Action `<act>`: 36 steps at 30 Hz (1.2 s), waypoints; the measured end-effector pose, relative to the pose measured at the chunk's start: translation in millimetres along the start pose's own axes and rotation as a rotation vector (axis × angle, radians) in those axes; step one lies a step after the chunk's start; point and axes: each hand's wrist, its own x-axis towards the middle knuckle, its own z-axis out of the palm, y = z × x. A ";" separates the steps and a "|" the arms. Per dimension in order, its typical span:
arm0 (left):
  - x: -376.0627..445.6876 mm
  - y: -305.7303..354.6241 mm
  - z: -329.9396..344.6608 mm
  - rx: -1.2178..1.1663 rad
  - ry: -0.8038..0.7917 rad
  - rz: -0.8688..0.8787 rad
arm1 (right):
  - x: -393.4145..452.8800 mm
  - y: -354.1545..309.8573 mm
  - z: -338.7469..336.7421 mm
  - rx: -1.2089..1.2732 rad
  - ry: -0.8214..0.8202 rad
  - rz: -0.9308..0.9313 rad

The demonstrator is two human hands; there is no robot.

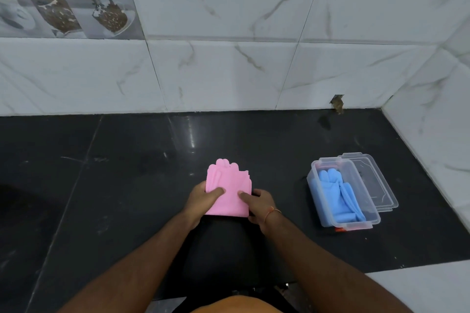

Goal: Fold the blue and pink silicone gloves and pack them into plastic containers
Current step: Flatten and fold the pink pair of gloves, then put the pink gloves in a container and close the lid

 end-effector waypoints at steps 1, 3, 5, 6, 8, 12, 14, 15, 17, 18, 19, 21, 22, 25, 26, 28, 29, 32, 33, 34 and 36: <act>-0.6 2.3 2.1 -0.083 -0.013 -0.018 | -1.8 -1.2 -3.2 0.051 -0.040 0.019; -2.7 8.6 4.2 -0.221 -0.038 -0.065 | -5.1 -5.2 -9.7 0.111 -0.105 0.026; -4.5 14.7 7.0 -0.295 -0.070 -0.064 | -9.0 -11.7 -19.7 0.124 -0.152 0.013; -5.1 17.7 8.4 -0.312 -0.084 -0.040 | -11.5 -16.5 -24.8 0.111 -0.173 -0.005; -7.2 24.6 16.8 -0.346 -0.116 0.018 | -16.3 -25.7 -40.1 0.079 -0.201 -0.068; -13.6 48.3 47.9 -0.436 -0.196 0.116 | -29.5 -46.8 -79.2 0.044 -0.146 -0.261; -18.1 65.0 71.5 -0.437 -0.205 0.138 | -36.6 -54.6 -105.9 0.049 -0.088 -0.343; -19.0 71.8 82.1 -0.427 -0.200 0.147 | -38.8 -57.2 -119.1 0.047 -0.059 -0.371; -19.0 83.1 108.3 -0.389 -0.195 0.168 | -41.0 -59.9 -150.3 0.017 0.005 -0.409; -19.2 87.6 121.5 -0.365 -0.201 0.179 | -41.7 -60.5 -166.5 0.001 0.028 -0.416; -19.8 91.1 134.2 -0.341 -0.209 0.182 | -42.1 -60.2 -182.3 -0.006 0.042 -0.415; -21.4 95.4 155.9 -0.291 -0.229 0.180 | -42.4 -58.1 -212.2 -0.023 0.065 -0.415; -22.0 96.3 166.2 -0.264 -0.241 0.180 | -42.6 -56.2 -227.4 -0.046 0.082 -0.419; -21.9 94.3 194.0 -0.178 -0.288 0.199 | -39.6 -47.0 -270.0 -0.139 0.145 -0.425; -21.9 94.1 203.0 -0.147 -0.298 0.208 | -37.6 -43.2 -282.4 -0.169 0.173 -0.423; -21.8 94.5 220.3 -0.072 -0.283 0.233 | -31.4 -34.9 -303.4 -0.209 0.214 -0.415; -21.6 95.3 228.5 -0.025 -0.256 0.249 | -26.9 -31.1 -311.2 -0.222 0.222 -0.408; -19.8 96.2 246.9 0.162 -0.147 0.317 | -11.7 -21.2 -324.6 -0.384 0.256 -0.396; -19.0 95.6 250.2 0.242 -0.118 0.353 | -6.4 -18.1 -326.5 -0.462 0.271 -0.396; -17.9 94.6 252.0 0.318 -0.102 0.385 | -1.4 -15.5 -327.4 -0.534 0.286 -0.396; -14.2 92.1 251.8 0.440 -0.092 0.428 | 5.5 -12.4 -327.1 -0.654 0.319 -0.405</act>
